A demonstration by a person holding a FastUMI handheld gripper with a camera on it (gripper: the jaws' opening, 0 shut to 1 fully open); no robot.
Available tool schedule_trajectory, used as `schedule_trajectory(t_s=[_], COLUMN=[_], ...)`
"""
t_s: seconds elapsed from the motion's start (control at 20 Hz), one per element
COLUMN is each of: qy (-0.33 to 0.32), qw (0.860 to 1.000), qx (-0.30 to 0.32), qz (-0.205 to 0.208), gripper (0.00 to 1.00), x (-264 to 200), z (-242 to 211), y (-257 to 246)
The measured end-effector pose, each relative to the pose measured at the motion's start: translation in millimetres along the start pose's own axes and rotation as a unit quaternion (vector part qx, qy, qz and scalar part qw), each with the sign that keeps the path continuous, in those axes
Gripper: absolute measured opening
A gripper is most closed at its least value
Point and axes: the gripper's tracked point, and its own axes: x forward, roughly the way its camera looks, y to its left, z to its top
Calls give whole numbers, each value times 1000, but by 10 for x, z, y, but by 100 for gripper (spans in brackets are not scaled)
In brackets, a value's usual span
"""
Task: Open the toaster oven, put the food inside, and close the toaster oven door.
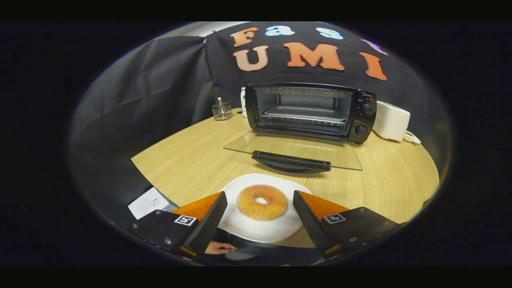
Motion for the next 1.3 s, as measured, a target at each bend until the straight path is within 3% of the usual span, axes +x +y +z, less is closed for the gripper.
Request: schedule_trajectory(t_s=[0.2,0.35,0.5,0.7,0.95,1.3], qy=[18,16,-1,-60,-130,-174], qw=[1000,999,999,991,950,885], qx=[-5,-17,23,119,283,427], qz=[-25,-43,-37,1,29,66], gripper=[98,87,77,70,70,70], x=[86,138,92,39,80,438], z=[-145,-143,-63,397,1010,1609], y=[-28,-32,-8,96,-47,-212])
